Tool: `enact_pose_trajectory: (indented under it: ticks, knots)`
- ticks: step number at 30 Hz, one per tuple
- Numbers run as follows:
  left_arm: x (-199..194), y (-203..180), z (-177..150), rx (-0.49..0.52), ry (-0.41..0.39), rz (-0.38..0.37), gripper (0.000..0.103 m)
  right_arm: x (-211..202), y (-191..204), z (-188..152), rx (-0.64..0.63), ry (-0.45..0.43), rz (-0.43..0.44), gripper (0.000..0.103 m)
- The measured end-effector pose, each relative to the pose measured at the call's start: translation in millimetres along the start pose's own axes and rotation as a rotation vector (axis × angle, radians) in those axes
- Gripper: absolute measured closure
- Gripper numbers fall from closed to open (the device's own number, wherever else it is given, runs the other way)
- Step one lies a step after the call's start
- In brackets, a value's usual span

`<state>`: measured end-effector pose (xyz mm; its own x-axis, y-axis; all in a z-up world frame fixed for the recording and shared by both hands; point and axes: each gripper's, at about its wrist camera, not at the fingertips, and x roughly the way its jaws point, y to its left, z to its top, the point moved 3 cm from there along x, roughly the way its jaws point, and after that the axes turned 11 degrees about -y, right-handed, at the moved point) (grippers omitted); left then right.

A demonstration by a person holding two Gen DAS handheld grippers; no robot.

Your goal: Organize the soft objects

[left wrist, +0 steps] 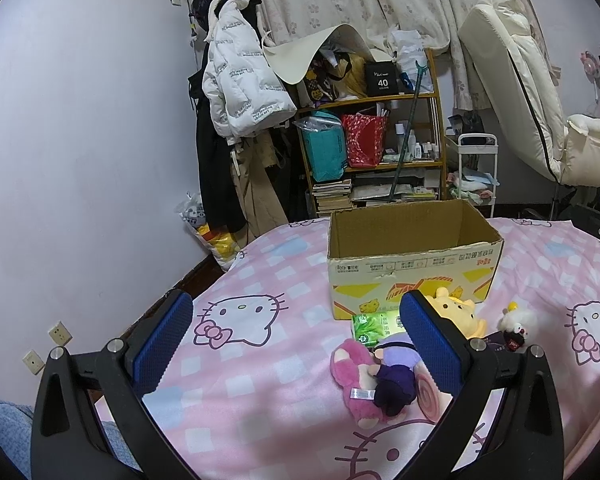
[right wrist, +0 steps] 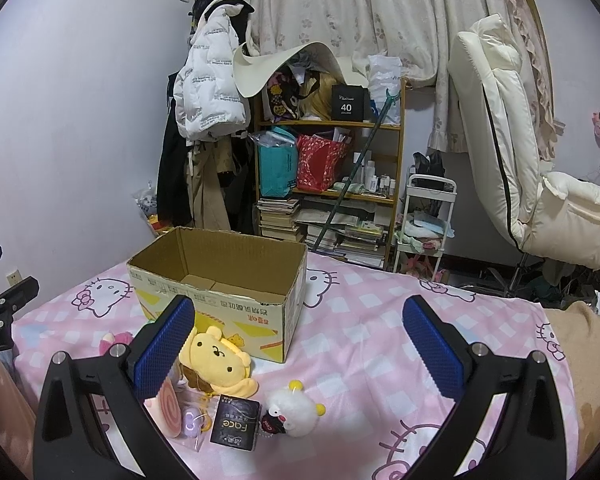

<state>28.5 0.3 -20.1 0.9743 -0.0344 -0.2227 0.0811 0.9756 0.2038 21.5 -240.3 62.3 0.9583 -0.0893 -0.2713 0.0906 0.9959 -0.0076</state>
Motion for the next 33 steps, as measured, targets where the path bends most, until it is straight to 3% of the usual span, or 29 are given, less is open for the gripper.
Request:
enact_pose_trajectory:
  ticks: [33]
  knots:
    - [-3.3,-2.5,4.8,0.019,0.0,-0.003,0.001,-3.8,-2.2,0.6,0.026,-0.034,-0.002,0.0]
